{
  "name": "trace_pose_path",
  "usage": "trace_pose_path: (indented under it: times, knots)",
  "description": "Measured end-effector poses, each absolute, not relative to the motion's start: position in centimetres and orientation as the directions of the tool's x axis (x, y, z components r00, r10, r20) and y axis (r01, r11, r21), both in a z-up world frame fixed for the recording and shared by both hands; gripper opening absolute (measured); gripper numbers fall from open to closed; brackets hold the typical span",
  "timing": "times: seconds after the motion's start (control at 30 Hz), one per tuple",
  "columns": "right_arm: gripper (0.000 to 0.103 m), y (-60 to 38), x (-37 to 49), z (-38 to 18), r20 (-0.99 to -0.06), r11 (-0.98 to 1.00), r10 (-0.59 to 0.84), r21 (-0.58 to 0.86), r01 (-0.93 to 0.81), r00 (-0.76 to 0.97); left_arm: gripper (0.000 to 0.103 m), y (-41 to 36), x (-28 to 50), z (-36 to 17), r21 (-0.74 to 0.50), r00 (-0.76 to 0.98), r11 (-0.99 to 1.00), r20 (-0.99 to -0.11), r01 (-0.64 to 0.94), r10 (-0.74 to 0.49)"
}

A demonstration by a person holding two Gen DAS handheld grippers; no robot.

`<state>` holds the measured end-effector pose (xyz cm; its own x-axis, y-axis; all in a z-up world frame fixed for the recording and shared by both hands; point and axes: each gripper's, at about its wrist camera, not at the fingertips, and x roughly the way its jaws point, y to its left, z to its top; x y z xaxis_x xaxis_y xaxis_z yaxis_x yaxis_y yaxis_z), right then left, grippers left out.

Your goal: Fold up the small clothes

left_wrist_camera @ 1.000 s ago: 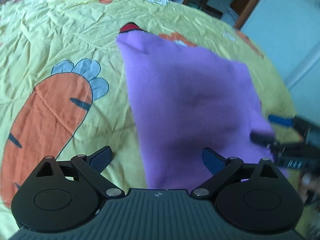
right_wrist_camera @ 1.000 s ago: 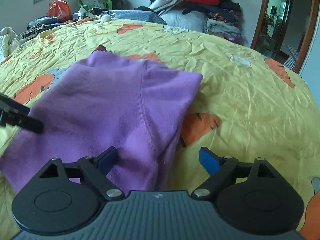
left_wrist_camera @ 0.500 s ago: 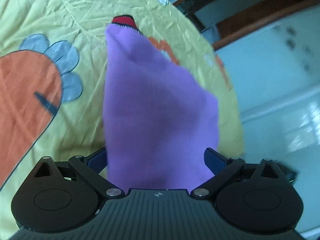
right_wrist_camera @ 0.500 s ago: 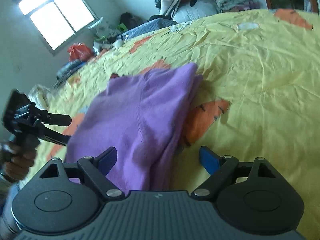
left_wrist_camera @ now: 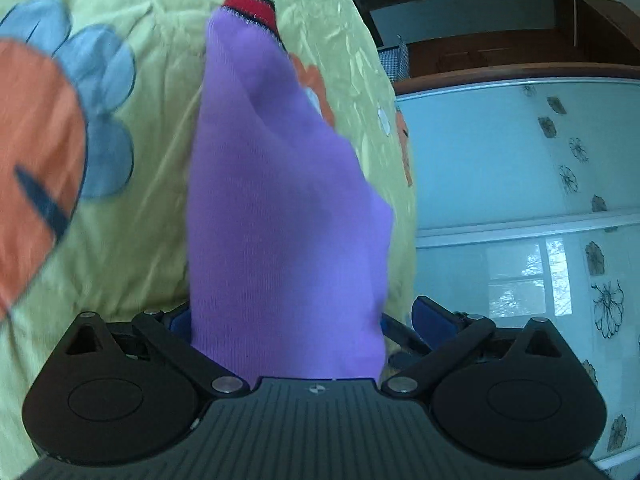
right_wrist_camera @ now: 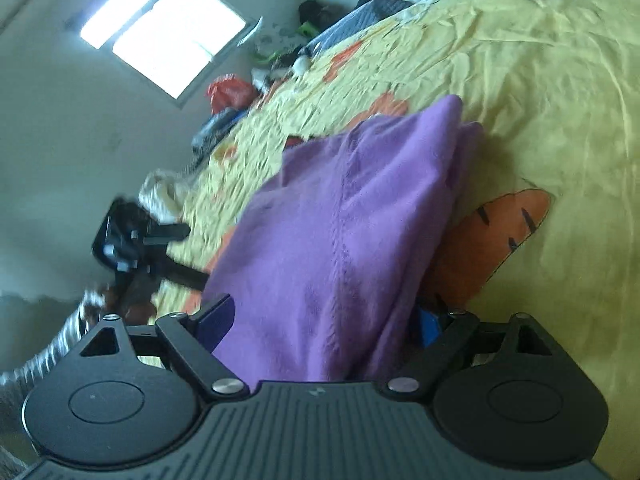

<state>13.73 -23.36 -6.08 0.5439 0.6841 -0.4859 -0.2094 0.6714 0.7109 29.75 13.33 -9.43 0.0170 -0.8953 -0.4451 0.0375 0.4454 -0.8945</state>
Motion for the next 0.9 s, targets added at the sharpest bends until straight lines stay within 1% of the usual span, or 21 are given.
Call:
trace_pose_path:
  times: [0.03, 0.07, 0.1, 0.13, 0.17, 0.2, 0.27, 0.33, 0.5, 0.67, 0.73, 0.77, 0.8, 0.83, 0.87, 0.9]
  knots:
    - [0.069, -22.9, 13.9, -6.1, -0.499, 0.687, 0.669, 0.698, -0.202, 0.551, 0.094, 13.3, 29.7, -9.5, -0.891, 0.027, 0.453, -0.453, 0.019, -0.891]
    - [0.040, -22.2, 14.2, -6.1, -0.531, 0.721, 0.634, 0.668, -0.182, 0.563, 0.080, 13.3, 29.8, -9.5, -0.883, 0.036, 0.470, -0.470, -0.008, -0.882]
    - [0.029, -21.7, 14.6, -6.1, -0.557, 0.743, 0.610, 0.650, -0.161, 0.564, 0.047, 13.2, 29.9, -9.6, -0.872, 0.034, 0.489, -0.490, -0.032, -0.871]
    - [0.029, -21.2, 14.6, -6.0, -0.563, 0.751, 0.600, 0.641, -0.158, 0.569, 0.029, 13.0, 30.0, -9.7, -0.844, 0.020, 0.535, -0.535, -0.033, -0.844]
    - [0.028, -20.7, 14.6, -5.7, -0.577, 0.770, 0.579, 0.619, -0.155, 0.576, 0.027, 12.8, 30.1, -9.6, -0.814, 0.009, 0.581, -0.581, -0.012, -0.814]
    - [0.025, -20.0, 14.4, -5.3, -0.594, 0.793, 0.554, 0.590, -0.152, 0.583, 0.027, 12.8, 30.2, -9.5, -0.811, 0.011, 0.585, -0.585, 0.007, -0.811]
    - [0.021, -18.7, 14.1, -4.1, -0.608, 0.820, 0.523, 0.549, -0.159, 0.597, 0.026, 12.6, 29.9, -8.1, -0.770, 0.037, 0.633, -0.633, 0.077, -0.774]
    - [0.021, -17.2, 14.2, -2.6, -0.603, 0.834, 0.508, 0.523, -0.175, 0.615, 0.025, 12.1, 29.7, -6.2, -0.727, 0.077, 0.669, -0.666, 0.155, -0.742]
    - [0.021, -13.3, 15.7, 1.0, -0.558, 0.818, 0.543, 0.521, -0.244, 0.627, 0.025, 14.6, 29.4, -1.8, -0.694, 0.140, 0.688, -0.676, 0.210, -0.724]
    - [0.020, -10.1, 18.1, 4.7, -0.481, 0.756, 0.620, 0.578, -0.308, 0.620, 0.025, 20.9, 30.4, 3.8, -0.683, 0.222, 0.707, -0.672, 0.182, -0.706]
    - [0.020, -8.7, 18.2, 5.5, -0.472, 0.739, 0.641, 0.593, -0.320, 0.606, 0.026, 23.3, 30.4, 5.5, -0.686, 0.223, 0.710, -0.675, 0.160, -0.703]
    - [0.023, -7.7, 18.0, 5.5, -0.485, 0.744, 0.643, 0.578, -0.335, 0.592, 0.027, 24.6, 30.3, 5.9, -0.687, 0.225, 0.714, -0.680, 0.137, -0.697]
    - [0.032, -6.8, 17.8, 5.2, -0.513, 0.766, 0.629, 0.539, -0.351, 0.584, 0.035, 25.6, 30.0, 5.8, -0.683, 0.212, 0.718, -0.689, 0.132, -0.694]
    - [0.043, -5.8, 17.2, 4.1, -0.559, 0.789, 0.609, 0.499, -0.358, 0.563, 0.041, 26.3, 29.4, 5.1, -0.673, 0.184, 0.729, -0.706, 0.126, -0.683]
    - [0.078, -5.1, 16.9, 2.5, -0.614, 0.809, 0.586, 0.477, -0.344, 0.529, 0.053, 27.3, 28.3, 3.7, -0.659, 0.164, 0.748, -0.731, 0.081, -0.662]
    - [0.089, -4.8, 16.1, 1.0, -0.649, 0.829, 0.560, 0.451, -0.331, 0.515, 0.056, 27.8, 26.9, 2.0, -0.638, 0.148, 0.767, -0.754, 0.066, -0.640]
